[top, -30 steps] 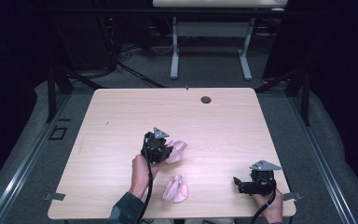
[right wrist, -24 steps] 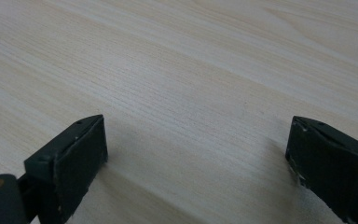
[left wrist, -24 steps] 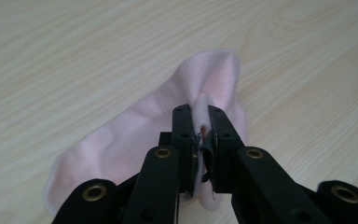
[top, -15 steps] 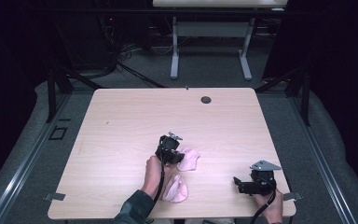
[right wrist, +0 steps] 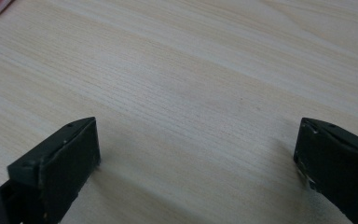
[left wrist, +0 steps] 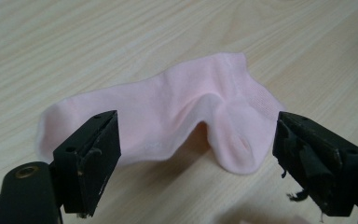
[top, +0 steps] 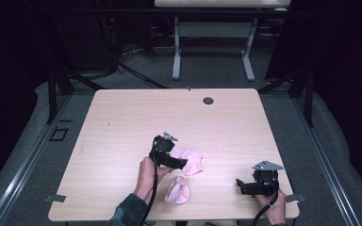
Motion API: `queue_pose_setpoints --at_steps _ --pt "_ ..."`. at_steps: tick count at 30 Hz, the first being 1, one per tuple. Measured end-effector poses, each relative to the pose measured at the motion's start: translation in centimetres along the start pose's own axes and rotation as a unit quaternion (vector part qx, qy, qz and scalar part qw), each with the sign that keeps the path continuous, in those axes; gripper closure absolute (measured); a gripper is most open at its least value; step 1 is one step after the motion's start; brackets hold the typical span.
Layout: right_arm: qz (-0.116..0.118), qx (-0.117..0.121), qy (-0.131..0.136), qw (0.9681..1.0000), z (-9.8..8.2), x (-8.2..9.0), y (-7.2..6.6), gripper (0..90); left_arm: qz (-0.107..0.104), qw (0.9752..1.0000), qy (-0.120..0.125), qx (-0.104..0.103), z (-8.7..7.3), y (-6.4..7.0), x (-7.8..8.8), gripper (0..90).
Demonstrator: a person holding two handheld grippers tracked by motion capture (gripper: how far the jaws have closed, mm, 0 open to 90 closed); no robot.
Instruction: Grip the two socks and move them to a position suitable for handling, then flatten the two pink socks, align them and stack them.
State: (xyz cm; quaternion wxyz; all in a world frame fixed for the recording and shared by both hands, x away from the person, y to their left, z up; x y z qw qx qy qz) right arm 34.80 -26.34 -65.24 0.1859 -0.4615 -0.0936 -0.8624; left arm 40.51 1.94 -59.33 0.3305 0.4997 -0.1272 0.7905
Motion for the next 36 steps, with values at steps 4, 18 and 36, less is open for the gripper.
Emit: queue_pose_setpoints --at_steps 4,18,36 --pt "0.014 0.0 0.008 0.9999 0.4 0.6 -1.1 0.0 0.016 0.9997 0.016 -0.004 -1.0 -0.5 2.0 8.6" --pt "0.072 0.07 -0.012 0.9949 2.6 2.7 -9.2 0.0 0.046 0.9982 0.04 0.0 -6.6 -1.6 5.5 2.1" --pt "0.116 0.107 -0.039 0.9867 3.4 2.2 -14.9 11.7 0.014 0.9986 0.05 -0.009 -11.2 1.3 5.5 12.5"
Point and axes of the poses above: each handheld gripper's, and its own axes: x roughly backward along the jaws, z roughly out of its top, y roughly to its right, the point moved 9 cm from there along -x, roughly forward along the jaws, and after that the axes turned 11 degrees about -y, right-handed, at the moved point
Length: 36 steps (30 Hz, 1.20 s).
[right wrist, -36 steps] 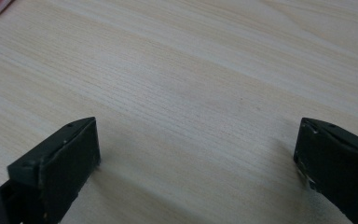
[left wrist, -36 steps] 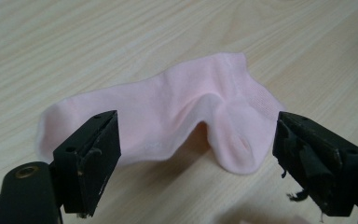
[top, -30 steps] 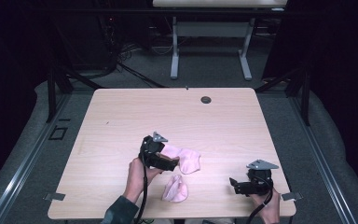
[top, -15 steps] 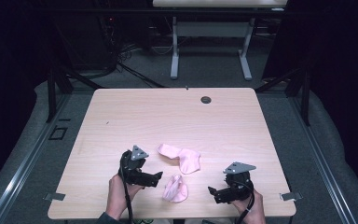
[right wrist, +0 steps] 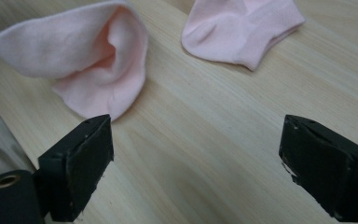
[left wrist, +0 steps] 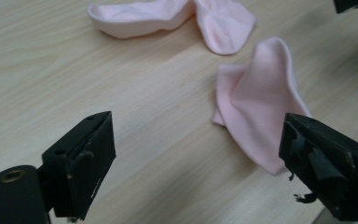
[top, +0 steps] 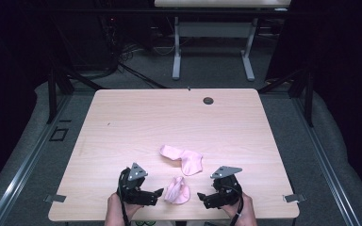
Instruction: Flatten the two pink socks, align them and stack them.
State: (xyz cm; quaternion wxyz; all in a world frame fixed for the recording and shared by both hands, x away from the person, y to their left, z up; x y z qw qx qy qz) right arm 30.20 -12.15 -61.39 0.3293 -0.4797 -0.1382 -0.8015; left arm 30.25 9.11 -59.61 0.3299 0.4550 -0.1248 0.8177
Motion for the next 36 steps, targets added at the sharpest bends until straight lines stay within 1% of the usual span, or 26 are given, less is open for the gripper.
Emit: queue_pose_setpoints --at_steps 1,3,4,5,6,8,9,12,13,14,15,17,18,20,22,23,24,25,26,28,29,30,32,33,34,36 --pt "0.003 0.0 0.0 1.0 0.1 -0.1 -0.3 14.3 -0.005 1.0 0.001 0.002 -0.2 0.2 0.0 13.1" --pt "0.007 0.003 -0.008 0.9999 0.3 -0.4 -0.8 15.8 -0.01 0.9999 0.002 -0.003 -0.5 0.6 0.0 14.5" --pt "0.011 0.005 -0.007 0.9999 0.5 -0.7 -1.0 19.4 -0.01 0.9999 0.002 -0.003 -0.5 0.6 0.0 14.7" --pt "0.011 0.005 -0.007 0.9999 0.5 -0.7 -1.0 19.4 -0.014 0.9999 0.004 0.001 -0.7 0.9 0.0 14.7" --pt "0.015 0.004 -0.013 0.9998 0.7 -1.1 -1.4 25.6 -0.019 0.9998 0.005 -0.003 -0.8 1.4 0.0 15.1" --pt "0.02 0.007 -0.018 0.9996 0.8 -1.4 -1.8 33.0 -0.025 0.9996 0.006 -0.012 -0.9 1.9 -0.1 16.1" --pt "0.024 0.008 -0.02 0.9995 0.9 -1.6 -2.1 35.3 -0.034 0.9994 0.004 -0.011 -1.0 2.2 -0.2 17.2" --pt "0.038 0.011 -0.028 0.9988 1.3 -2.5 -2.4 40.9 -0.044 0.9988 0.008 -0.022 -1.1 3.1 -0.4 24.1" --pt "0.041 0.008 -0.027 0.9988 1.4 -2.8 -2.5 42.3 -0.042 0.9987 0.008 -0.027 -1.2 3.3 -0.4 26.8" --pt "0.043 0.008 -0.035 0.9984 1.4 -2.9 -2.5 43.6 -0.038 0.9986 0.008 -0.037 -1.2 3.5 -0.4 29.8" --pt "0.047 0.007 -0.035 0.9983 1.5 -3.1 -2.7 45.1 -0.036 0.9985 0.006 -0.041 -1.2 3.8 -0.5 31.9" --pt "0.046 0.01 -0.041 0.9981 1.6 -3.4 -3.0 47.7 -0.034 0.9983 0.006 -0.047 -1.1 4.1 -0.7 34.5" --pt "0.046 0.015 -0.043 0.9979 1.7 -3.5 -3.2 48.2 -0.035 0.998 0.0 -0.052 -1.1 4.3 -0.8 36.4" --pt "0.042 0.019 -0.048 0.9978 1.9 -3.8 -3.4 51.5 -0.025 0.9979 -0.005 -0.06 -1.1 4.4 -1.1 43.0" --pt "0.041 0.018 -0.047 0.9979 2.0 -4.1 -3.5 54.5 -0.026 0.9978 -0.005 -0.061 -1.0 4.6 -1.3 50.0" --pt "0.042 0.014 -0.047 0.998 2.0 -4.3 -3.6 57.0 -0.028 0.9973 -0.012 -0.067 -1.1 4.7 -1.4 55.5" --pt "0.047 0.016 -0.052 0.9974 2.0 -4.4 -3.7 60.0 -0.032 0.9971 -0.014 -0.067 -1.1 4.8 -1.6 60.4" --pt "0.049 0.01 -0.046 0.9977 2.1 -4.5 -3.7 63.0 -0.038 0.9966 -0.019 -0.071 -1.2 4.9 -1.7 65.8" --pt "0.048 0.01 -0.049 0.9976 2.1 -4.5 -3.6 65.6 -0.038 0.9962 -0.021 -0.076 -1.3 4.9 -1.8 71.3" --pt "0.05 0.011 -0.053 0.9973 2.0 -4.5 -3.5 71.7 -0.042 0.9962 -0.021 -0.074 -1.3 4.9 -2.1 80.2" --pt "0.054 0.004 -0.046 0.9975 2.1 -4.6 -3.6 75.1 -0.039 0.9962 -0.02 -0.075 -1.3 4.7 -2.1 84.8" --pt "0.061 0.005 -0.048 0.997 2.1 -4.6 -3.7 78.2 -0.04 0.9964 -0.02 -0.072 -1.3 4.5 -2.2 87.6" --pt "0.061 0.003 -0.053 0.9967 2.0 -4.5 -3.5 83.0 -0.039 0.9968 -0.016 -0.067 -1.3 4.3 -2.2 88.7" --pt "0.063 0.002 -0.051 0.9967 1.9 -4.5 -3.5 85.2 -0.038 0.9969 -0.015 -0.068 -1.2 4.2 -2.2 89.0" --pt "0.068 -0.001 -0.047 0.9966 2.0 -4.4 -3.6 86.2 -0.037 0.9968 -0.015 -0.069 -1.2 4.1 -2.2 89.2" --pt "0.067 -0.002 -0.046 0.9967 1.9 -4.3 -3.5 86.6 -0.034 0.9969 -0.016 -0.068 -1.2 4.0 -2.1 89.5"
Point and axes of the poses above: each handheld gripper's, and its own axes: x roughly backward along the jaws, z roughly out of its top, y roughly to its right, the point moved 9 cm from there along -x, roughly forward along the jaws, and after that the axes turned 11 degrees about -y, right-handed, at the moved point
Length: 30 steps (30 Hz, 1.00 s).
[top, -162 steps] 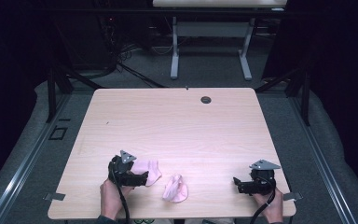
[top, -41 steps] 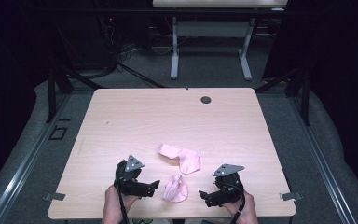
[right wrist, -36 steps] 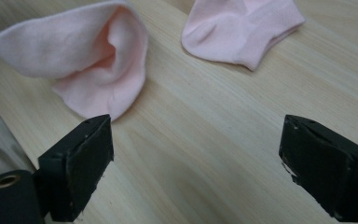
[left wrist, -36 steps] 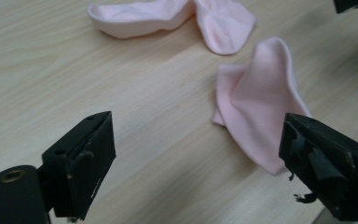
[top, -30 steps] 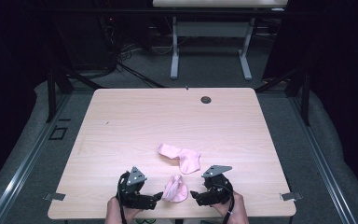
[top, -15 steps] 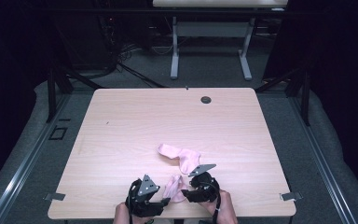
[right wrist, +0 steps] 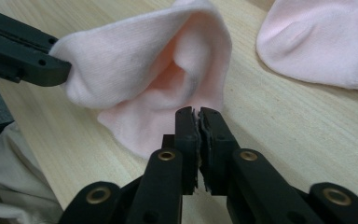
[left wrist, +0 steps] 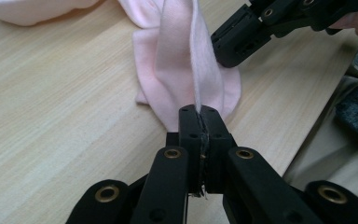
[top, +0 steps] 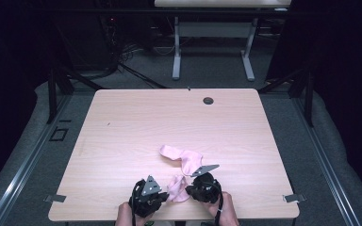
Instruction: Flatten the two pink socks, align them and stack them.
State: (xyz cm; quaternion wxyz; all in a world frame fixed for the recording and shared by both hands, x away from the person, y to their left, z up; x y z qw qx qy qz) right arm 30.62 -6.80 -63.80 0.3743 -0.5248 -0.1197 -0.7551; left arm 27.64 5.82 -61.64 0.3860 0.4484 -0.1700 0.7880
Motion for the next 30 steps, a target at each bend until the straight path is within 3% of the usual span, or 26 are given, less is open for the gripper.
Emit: queue_pose_setpoints --at_steps 5,10,14,19,20,21,24,28,30 --pt "-0.018 -0.007 0.026 0.9995 0.0 1.3 0.7 87.9 0.02 0.9998 0.006 -0.005 0.5 -1.2 1.0 89.6" --pt "-0.058 0.008 0.04 0.9975 -0.1 3.3 1.8 88.1 0.047 0.9987 0.007 -0.018 1.0 -2.4 1.9 89.6" --pt "-0.088 0.017 0.048 0.9949 0.0 4.9 2.8 88.2 0.057 0.998 0.007 -0.025 1.4 -2.9 2.0 89.5" --pt "-0.13 0.047 0.047 0.9892 0.3 6.7 3.7 88.2 0.069 0.9967 0.006 -0.043 1.8 -3.0 1.9 89.5" --pt "-0.13 0.047 0.047 0.9892 0.3 6.7 3.7 88.2 0.069 0.9967 0.006 -0.043 1.8 -3.0 1.9 89.5" --pt "-0.147 0.065 0.046 0.9859 0.4 7.3 3.8 88.0 0.067 0.9967 -0.001 -0.045 1.7 -3.0 1.7 89.5" --pt "-0.144 0.082 0.032 0.9857 0.2 7.3 3.5 87.6 0.064 0.997 -0.014 -0.04 1.3 -3.1 1.0 89.3" --pt "-0.11 0.087 0.005 0.9901 -0.8 6.2 2.7 81.9 0.054 0.9973 -0.041 -0.029 0.0 -3.3 0.1 87.5" --pt "-0.086 0.081 -0.007 0.993 -1.6 5.5 2.3 73.4 0.045 0.9974 -0.051 -0.023 -0.6 -3.4 0.0 80.5"
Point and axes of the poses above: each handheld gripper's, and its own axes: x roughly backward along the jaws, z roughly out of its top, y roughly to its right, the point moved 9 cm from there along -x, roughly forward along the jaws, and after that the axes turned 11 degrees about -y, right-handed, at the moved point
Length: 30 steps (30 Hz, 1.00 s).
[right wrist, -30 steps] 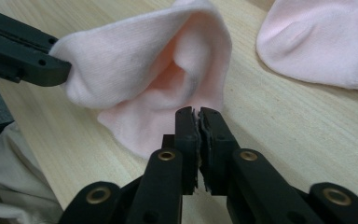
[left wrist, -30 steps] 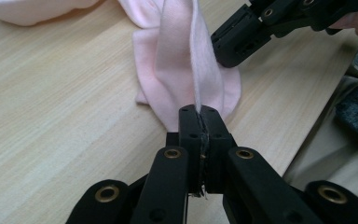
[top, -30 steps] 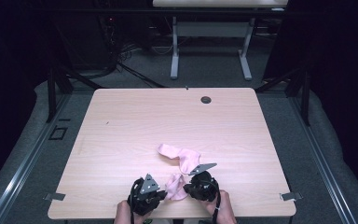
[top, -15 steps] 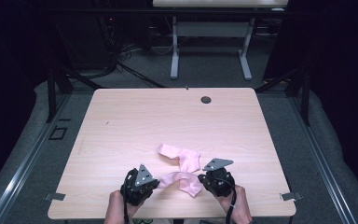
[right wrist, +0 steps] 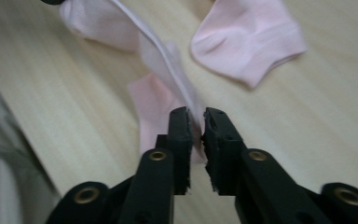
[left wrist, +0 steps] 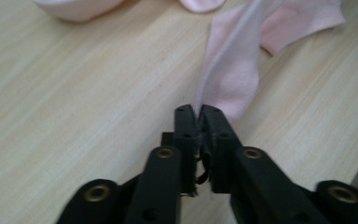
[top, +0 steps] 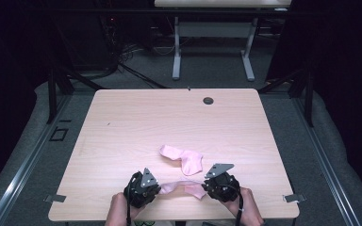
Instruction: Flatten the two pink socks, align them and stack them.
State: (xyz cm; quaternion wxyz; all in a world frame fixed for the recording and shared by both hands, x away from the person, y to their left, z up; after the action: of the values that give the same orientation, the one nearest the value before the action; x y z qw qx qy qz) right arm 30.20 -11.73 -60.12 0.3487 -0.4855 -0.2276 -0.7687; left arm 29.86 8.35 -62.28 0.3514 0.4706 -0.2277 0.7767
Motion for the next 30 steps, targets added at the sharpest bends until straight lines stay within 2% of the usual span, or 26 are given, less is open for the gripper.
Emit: queue_pose_setpoints --at_steps 2,6,9,10,11,13,17,20,22,24,25,26,28,30 --pt "0.023 -0.016 0.005 0.9996 -0.5 -0.4 -0.1 64.6 -0.006 0.9999 -0.005 0.006 -0.5 -0.1 0.2 72.2" --pt "0.056 -0.062 0.025 0.9962 -1.4 -0.4 0.6 52.8 -0.011 0.9995 0.01 0.026 -0.6 -0.2 1.1 56.7" --pt "0.062 -0.074 0.032 0.9948 -1.7 -0.6 0.9 51.0 -0.011 0.9991 0.015 0.037 -0.5 -0.3 1.6 53.3" --pt "0.068 -0.09 0.031 0.9931 -2.1 -0.6 1.2 51.1 -0.013 0.9986 0.022 0.046 -0.4 -0.3 1.8 51.8" --pt "0.069 -0.097 0.034 0.9924 -2.2 -0.6 1.4 51.0 -0.014 0.9978 0.024 0.061 -0.2 -0.4 2.0 50.5" --pt "0.069 -0.099 0.031 0.9923 -2.3 -0.6 1.5 51.1 -0.013 0.9967 0.026 0.076 0.0 -0.6 2.1 48.6" --pt "0.068 -0.089 0.016 0.9936 -2.4 -1.2 1.1 47.7 -0.038 0.9943 0.009 0.099 -0.1 -0.4 1.3 42.3" --pt "0.073 -0.089 0.014 0.9932 -2.2 -1.7 0.9 48.2 -0.053 0.9942 -0.002 0.093 -0.1 0.1 0.5 41.4" --pt "0.078 -0.091 0.009 0.9928 -2.0 -2.0 0.9 49.3 -0.052 0.9946 -0.008 0.089 0.0 0.5 0.1 41.5" --pt "0.087 -0.097 0.011 0.9914 -1.7 -2.2 0.9 51.1 -0.051 0.9955 -0.01 0.08 0.2 0.8 0.0 42.6" --pt "0.084 -0.095 0.004 0.9918 -1.7 -2.2 1.0 52.7 -0.047 0.9962 -0.014 0.072 0.3 1.0 -0.2 44.0" --pt "0.09 -0.096 0.006 0.9913 -1.6 -2.4 0.9 55.2 -0.044 0.9967 -0.015 0.067 0.3 1.1 -0.3 46.0" --pt "0.087 -0.096 0.002 0.9915 -1.5 -2.7 0.9 59.8 -0.038 0.9975 -0.026 0.053 0.2 1.3 -0.7 53.3" --pt "0.087 -0.098 0.003 0.9914 -1.4 -2.7 0.9 68.8 -0.026 0.9984 -0.03 0.041 0.2 1.4 -1.0 62.8"
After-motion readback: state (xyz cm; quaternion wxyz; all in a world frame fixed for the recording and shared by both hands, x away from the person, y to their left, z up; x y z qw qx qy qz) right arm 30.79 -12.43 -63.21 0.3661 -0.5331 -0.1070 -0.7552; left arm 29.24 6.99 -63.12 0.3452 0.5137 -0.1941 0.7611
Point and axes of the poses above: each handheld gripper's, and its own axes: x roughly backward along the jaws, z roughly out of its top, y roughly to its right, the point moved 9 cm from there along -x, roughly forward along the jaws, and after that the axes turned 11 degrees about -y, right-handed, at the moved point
